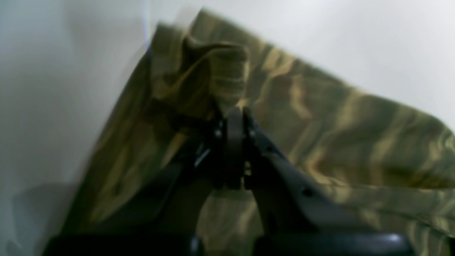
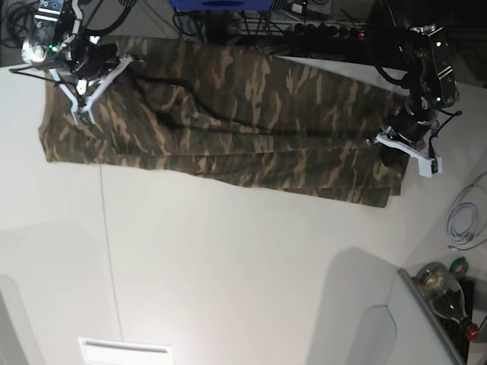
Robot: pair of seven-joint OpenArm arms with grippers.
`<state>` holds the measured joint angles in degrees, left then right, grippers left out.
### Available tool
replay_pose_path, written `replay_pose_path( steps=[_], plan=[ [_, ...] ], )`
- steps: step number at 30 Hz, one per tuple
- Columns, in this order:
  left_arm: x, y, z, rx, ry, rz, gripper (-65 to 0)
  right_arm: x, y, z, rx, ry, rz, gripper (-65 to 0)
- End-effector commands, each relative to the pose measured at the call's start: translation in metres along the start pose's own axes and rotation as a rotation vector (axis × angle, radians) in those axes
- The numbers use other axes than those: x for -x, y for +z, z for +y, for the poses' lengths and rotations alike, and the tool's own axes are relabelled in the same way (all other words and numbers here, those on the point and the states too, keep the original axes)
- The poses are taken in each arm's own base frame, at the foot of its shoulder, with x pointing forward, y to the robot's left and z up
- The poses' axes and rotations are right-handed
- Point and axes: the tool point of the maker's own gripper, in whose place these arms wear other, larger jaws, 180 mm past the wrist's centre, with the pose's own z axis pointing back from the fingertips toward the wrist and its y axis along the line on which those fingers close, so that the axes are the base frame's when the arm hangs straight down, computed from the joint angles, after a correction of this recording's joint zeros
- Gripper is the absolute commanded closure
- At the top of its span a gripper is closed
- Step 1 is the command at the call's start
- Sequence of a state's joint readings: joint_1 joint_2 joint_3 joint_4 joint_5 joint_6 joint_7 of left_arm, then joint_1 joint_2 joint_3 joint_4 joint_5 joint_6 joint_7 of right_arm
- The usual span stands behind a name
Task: Layout the t-shirt on the table in an organized manner, then fold the t-shirt properly
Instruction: 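Hold both shirt ends and stretch the shirt flat between the grippers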
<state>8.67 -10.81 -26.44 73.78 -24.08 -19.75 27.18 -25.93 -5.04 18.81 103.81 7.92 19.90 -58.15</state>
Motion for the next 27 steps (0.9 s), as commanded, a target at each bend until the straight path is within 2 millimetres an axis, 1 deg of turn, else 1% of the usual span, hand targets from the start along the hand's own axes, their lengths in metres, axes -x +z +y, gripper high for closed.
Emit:
replay_pose_path(
  steps=[1, 3, 4, 6, 9, 11, 12, 15, 16, 18, 20, 22, 24, 25, 26, 27],
  plan=[
    [-0.014, 0.0, 0.001, 0.006, -0.005, -0.042, 0.0, -0.007, 0.004, -0.001, 0.005, -0.004, -0.029, -0.2],
    [-0.013, 0.0, 0.002, 0.005, -0.003, -0.038, 0.0, -0.01, 0.004, -0.001, 0.005, -0.003, -0.035, -0.5],
    [-0.012, 0.0, 0.002, 0.004, -0.002, -0.037, 0.0, -0.011, 0.004, -0.001, 0.005, -0.003, -0.035, -1.7],
    [-0.014, 0.001, 0.006, -0.002, -0.009, -0.038, 0.0, -0.012, 0.004, -0.001, 0.005, -0.003, -0.038, -8.6],
    [-0.017, 0.002, 0.008, -0.006, -0.014, -0.043, 0.0, -0.013, 0.004, -0.001, 0.004, -0.002, -0.039, -22.1],
    [-0.019, 0.002, 0.008, -0.005, -0.016, -0.047, 0.0, -0.013, 0.005, -0.001, 0.004, -0.001, -0.042, -27.9],
    [-0.019, 0.003, 0.009, -0.009, -0.014, -0.049, 0.0, -0.013, 0.005, -0.001, 0.004, -0.001, -0.042, -29.1],
    [-0.021, 0.003, 0.011, -0.013, -0.018, -0.051, -14.6, -0.021, 0.012, -0.002, 0.015, 0.003, -0.072, -29.9],
    [-0.02, 0.004, 0.012, -0.012, -0.017, -0.05, -20.6, -0.025, 0.016, -0.006, 0.027, -0.001, -0.09, -29.9],
    [-0.017, 0.004, 0.012, -0.013, -0.016, -0.044, -29.5, -0.03, 0.022, -0.018, 0.056, -0.024, -0.113, -29.9],
    [-0.015, 0.005, 0.013, -0.014, -0.013, -0.041, -36.7, -0.041, 0.027, -0.028, 0.079, -0.044, -0.145, -29.9],
    [-0.019, 0.006, 0.011, -0.011, -0.016, -0.049, -40.5, -0.046, 0.03, -0.041, 0.106, -0.077, -0.162, -29.9],
    [-0.026, 0.015, 0.015, -0.022, -0.03, -0.076, -41.5, -0.054, 0.035, -0.056, 0.136, -0.102, -0.188, -29.9],
    [-0.034, 0.02, 0.015, -0.028, -0.033, -0.101, -41.3, -0.059, 0.038, -0.063, 0.153, -0.097, -0.198, -29.9],
    [-0.047, 0.028, 0.017, -0.036, -0.042, -0.141, -41.3, -0.063, 0.041, -0.069, 0.166, -0.089, -0.205, -29.9],
    [-0.056, 0.035, 0.018, -0.044, -0.052, -0.167, -41.3, -0.065, 0.043, -0.073, 0.175, -0.086, -0.21, -29.9]
  ],
)
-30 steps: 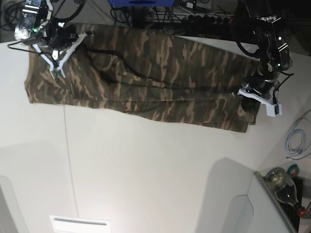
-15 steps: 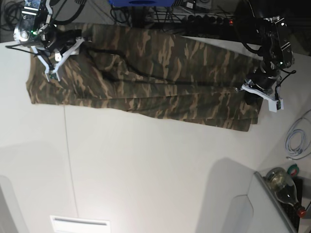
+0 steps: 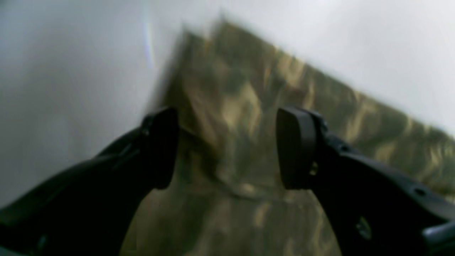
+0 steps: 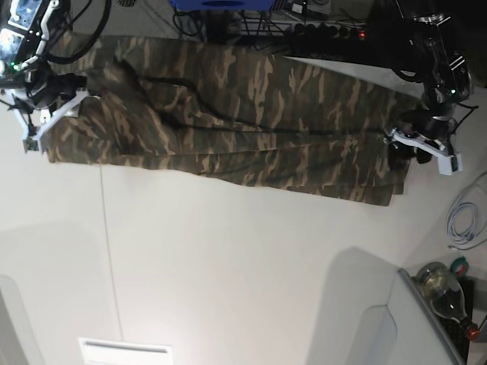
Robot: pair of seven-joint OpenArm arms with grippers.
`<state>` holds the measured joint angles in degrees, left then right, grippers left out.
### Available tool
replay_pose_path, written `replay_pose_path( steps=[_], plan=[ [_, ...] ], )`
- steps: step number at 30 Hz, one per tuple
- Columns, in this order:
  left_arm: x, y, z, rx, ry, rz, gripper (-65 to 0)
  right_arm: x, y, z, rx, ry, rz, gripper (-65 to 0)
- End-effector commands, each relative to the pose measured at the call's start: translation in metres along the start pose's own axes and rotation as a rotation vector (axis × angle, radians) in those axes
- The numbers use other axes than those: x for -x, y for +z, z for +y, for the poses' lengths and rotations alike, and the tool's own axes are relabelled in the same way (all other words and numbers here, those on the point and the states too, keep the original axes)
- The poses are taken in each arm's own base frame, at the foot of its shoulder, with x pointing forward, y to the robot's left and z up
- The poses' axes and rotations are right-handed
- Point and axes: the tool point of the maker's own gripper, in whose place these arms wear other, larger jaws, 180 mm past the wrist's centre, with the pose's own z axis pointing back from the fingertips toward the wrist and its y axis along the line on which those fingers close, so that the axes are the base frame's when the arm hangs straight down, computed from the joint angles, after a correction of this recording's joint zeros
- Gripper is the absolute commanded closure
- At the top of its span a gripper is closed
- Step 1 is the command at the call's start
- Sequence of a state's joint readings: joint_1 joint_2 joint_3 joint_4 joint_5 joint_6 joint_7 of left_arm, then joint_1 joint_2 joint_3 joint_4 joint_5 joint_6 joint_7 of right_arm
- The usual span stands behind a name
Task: Layout the t-shirt on the table in an organized manner, then fold the t-shirt properly
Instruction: 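Hold both shirt ends and stretch the shirt flat between the grippers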
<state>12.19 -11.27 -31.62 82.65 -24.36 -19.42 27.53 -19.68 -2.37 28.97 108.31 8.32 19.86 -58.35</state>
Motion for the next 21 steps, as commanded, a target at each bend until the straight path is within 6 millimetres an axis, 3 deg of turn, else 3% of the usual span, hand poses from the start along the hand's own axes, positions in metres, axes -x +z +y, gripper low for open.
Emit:
replay_pose_path(
  steps=[1, 3, 5, 7, 8, 9, 12, 15, 21],
  plan=[
    [-0.028, 0.005, -0.001, 0.01, -0.026, -0.071, -41.3, -0.007, 0.003, -0.006, 0.017, -0.003, -0.026, -29.7],
    [-0.041, 0.013, 0.002, -0.003, -0.039, -0.073, -41.0, -0.013, 0.004, -0.009, 0.024, 0.01, -0.037, -29.3],
    [-0.043, 0.016, -0.008, 0.006, -0.031, -0.053, -37.8, -0.02, 0.0, -0.011, 0.022, 0.015, -0.043, -29.1],
    [-0.043, 0.013, -0.029, 0.045, -0.031, -0.045, -20.9, -0.025, -0.013, -0.007, -0.001, 0.0, -0.045, -27.8],
    [-0.038, 0.008, -0.04, 0.067, -0.03, -0.033, -7.2, -0.027, -0.021, -0.005, -0.013, -0.011, -0.05, -24.5],
    [-0.031, 0.001, -0.048, 0.09, -0.029, -0.008, 0.0, -0.026, -0.028, -0.004, -0.024, -0.022, -0.047, -19.5],
    [0.005, -0.027, -0.064, 0.136, 0.01, 0.107, 0.0, -0.026, -0.051, -0.009, -0.04, -0.036, -0.016, -0.3],
    [0.031, -0.044, -0.056, 0.107, 0.017, 0.18, 0.0, -0.027, -0.071, -0.017, -0.051, -0.056, 0.025, -1.7],
    [0.054, -0.063, -0.045, 0.044, -0.066, 0.178, 0.0, -0.041, -0.105, -0.041, -0.054, -0.099, 0.051, -0.6]
  ],
)
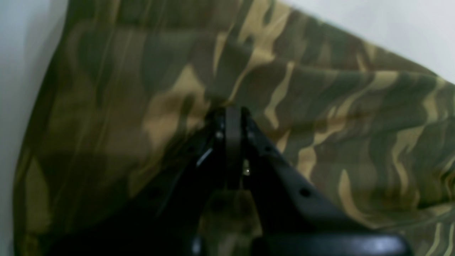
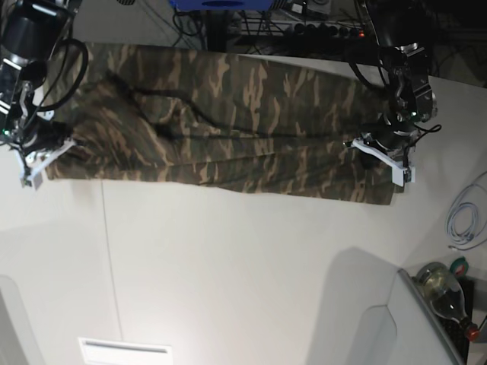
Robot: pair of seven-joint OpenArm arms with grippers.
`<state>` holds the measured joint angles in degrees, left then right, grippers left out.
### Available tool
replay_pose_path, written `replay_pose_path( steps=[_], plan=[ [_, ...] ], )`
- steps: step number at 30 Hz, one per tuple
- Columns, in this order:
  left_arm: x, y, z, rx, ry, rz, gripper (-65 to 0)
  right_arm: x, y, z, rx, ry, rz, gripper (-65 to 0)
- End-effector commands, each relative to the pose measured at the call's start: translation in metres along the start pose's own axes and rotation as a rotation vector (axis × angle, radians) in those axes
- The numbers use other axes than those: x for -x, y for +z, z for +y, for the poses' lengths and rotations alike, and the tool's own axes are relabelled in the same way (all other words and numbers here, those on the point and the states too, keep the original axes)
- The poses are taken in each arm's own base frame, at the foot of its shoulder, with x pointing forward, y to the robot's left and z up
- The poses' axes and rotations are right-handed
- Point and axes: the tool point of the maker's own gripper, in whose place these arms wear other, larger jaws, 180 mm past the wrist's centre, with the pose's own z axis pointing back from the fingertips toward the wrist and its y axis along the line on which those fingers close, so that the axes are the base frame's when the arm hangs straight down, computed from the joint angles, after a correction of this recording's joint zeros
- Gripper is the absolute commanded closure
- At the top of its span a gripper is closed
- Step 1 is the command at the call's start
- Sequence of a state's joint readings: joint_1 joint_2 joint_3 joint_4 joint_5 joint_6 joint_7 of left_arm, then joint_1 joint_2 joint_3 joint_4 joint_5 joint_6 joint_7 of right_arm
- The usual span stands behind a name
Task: Layout the t-shirt on the table in an organized manner, then fold the t-shirt properly
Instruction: 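Hold both shirt ends and stretch the shirt flat between the grippers, then fold the shirt end held by the left gripper toward the right gripper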
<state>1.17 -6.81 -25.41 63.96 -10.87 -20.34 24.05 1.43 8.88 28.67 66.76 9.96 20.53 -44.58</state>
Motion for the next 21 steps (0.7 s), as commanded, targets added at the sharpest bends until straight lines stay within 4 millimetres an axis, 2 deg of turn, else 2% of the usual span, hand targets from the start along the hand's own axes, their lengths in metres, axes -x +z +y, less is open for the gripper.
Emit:
replay_pose_path(
  steps=[1, 2, 6, 11, 13, 16, 19, 21],
  plan=[
    [-0.005, -0.006, 0.002, -0.008, -0.006, 0.007, 0.0, -0.004, -0.002, -0.013, 0.036, 0.001, 0.015, -0.6],
    [-0.001, -0.012, 0.0, -0.003, 0.009, 0.022, 0.0, -0.009, -0.006, -0.017, 0.035, -0.009, 0.015, -0.6],
    [-0.011, -0.029, -0.006, 0.013, 0.047, 0.014, 0.0, -0.037, -0.019, -0.017, 0.019, 0.008, -0.004, -0.6],
    [-0.028, -0.035, -0.02, 0.039, 0.065, -0.016, 0.0, -0.065, -0.035, 0.005, -0.006, 0.115, -0.037, -0.6],
    [-0.041, -0.029, -0.023, 0.04, 0.048, -0.055, 0.0, -0.075, -0.035, 0.009, -0.012, 0.122, -0.08, -0.6],
    [-0.047, -0.016, -0.024, 0.034, 0.024, -0.078, 0.0, -0.087, -0.033, 0.009, -0.013, 0.126, -0.124, -0.6],
    [-0.058, 0.0, -0.024, 0.024, -0.024, -0.07, 0.0, -0.107, -0.02, 0.006, -0.005, 0.148, -0.185, -0.6],
    [-0.066, 0.018, -0.021, 0.007, -0.066, -0.099, 0.0, -0.114, -0.004, 0.013, -0.019, 0.208, -0.258, -0.6]
  ],
)
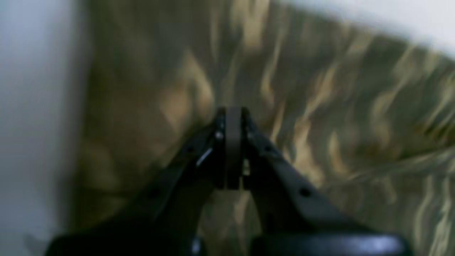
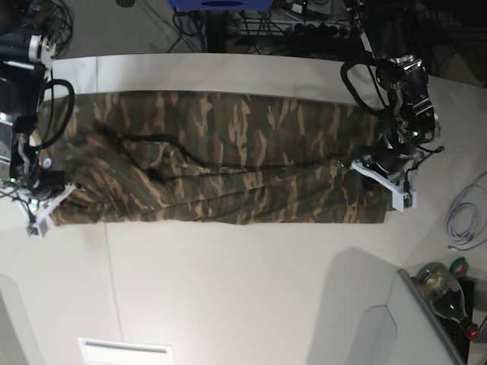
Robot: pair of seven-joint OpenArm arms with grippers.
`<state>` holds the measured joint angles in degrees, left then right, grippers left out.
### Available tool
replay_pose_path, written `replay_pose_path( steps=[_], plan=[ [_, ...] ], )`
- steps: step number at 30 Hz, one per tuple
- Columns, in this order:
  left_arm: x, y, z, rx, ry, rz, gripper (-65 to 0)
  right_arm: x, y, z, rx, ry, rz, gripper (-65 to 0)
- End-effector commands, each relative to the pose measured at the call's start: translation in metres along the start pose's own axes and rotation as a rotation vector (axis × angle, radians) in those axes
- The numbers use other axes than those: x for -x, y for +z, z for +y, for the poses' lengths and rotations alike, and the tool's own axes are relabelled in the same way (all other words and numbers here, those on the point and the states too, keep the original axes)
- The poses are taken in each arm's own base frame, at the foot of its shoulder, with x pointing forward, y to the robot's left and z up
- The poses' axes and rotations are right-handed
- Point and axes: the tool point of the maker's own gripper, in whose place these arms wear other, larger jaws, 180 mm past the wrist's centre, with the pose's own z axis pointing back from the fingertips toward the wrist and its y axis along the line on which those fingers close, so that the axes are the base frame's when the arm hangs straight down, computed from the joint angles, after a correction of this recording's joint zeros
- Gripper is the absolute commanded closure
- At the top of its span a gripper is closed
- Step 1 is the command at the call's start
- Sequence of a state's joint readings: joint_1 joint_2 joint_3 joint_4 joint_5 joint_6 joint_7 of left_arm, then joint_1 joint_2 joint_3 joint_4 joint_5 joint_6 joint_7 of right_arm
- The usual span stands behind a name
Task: Layout the t-shirt on the table in an organized manner, then fold the t-shirt properly
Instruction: 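Fold the shirt end held by the left gripper toward the right gripper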
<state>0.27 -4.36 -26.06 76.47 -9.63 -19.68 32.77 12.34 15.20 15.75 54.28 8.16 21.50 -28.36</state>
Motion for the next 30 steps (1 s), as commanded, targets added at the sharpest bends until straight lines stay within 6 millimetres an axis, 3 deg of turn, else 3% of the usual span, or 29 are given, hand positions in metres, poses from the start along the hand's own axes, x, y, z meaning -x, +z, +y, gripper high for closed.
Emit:
replay_pose_path(
  steps=[1, 6, 9, 12, 15, 17, 18, 30],
  plan=[
    [-0.021, 0.01, 0.004, -0.004, -0.023, -0.068, 0.0, -0.031, 0.017, -0.006, 0.008, 0.045, -0.11, -0.6],
    [-0.032, 0.054, 0.058, -0.069, 0.046, -0.171, 0.0, -0.055, 0.074, 0.036, -0.006, 0.178, -0.315, -0.9],
    [-0.029, 0.067, 0.081, -0.012, 0.048, -0.182, 0.0, -0.044, 0.094, 0.059, -0.025, 0.194, -0.333, -1.1],
    [-0.025, 0.072, 0.095, 0.02, 0.056, -0.171, -1.5, -0.022, 0.098, 0.074, -0.048, 0.177, -0.312, -0.9],
    [-0.023, 0.074, 0.101, 0.042, 0.114, -0.184, -37.0, -0.004, 0.095, 0.086, -0.073, 0.143, -0.28, -0.8],
    [-0.02, 0.072, 0.097, 0.087, 0.135, -0.186, -52.3, 0.007, 0.092, 0.092, -0.087, 0.128, -0.259, -0.8],
    [-0.017, 0.07, 0.095, 0.109, 0.142, -0.184, -55.6, 0.011, 0.091, 0.094, -0.093, 0.122, -0.252, -0.8],
    [0.005, 0.02, 0.091, 0.133, 0.247, -0.103, -57.1, 0.034, 0.091, 0.096, -0.101, 0.115, -0.205, -0.8]
  ],
)
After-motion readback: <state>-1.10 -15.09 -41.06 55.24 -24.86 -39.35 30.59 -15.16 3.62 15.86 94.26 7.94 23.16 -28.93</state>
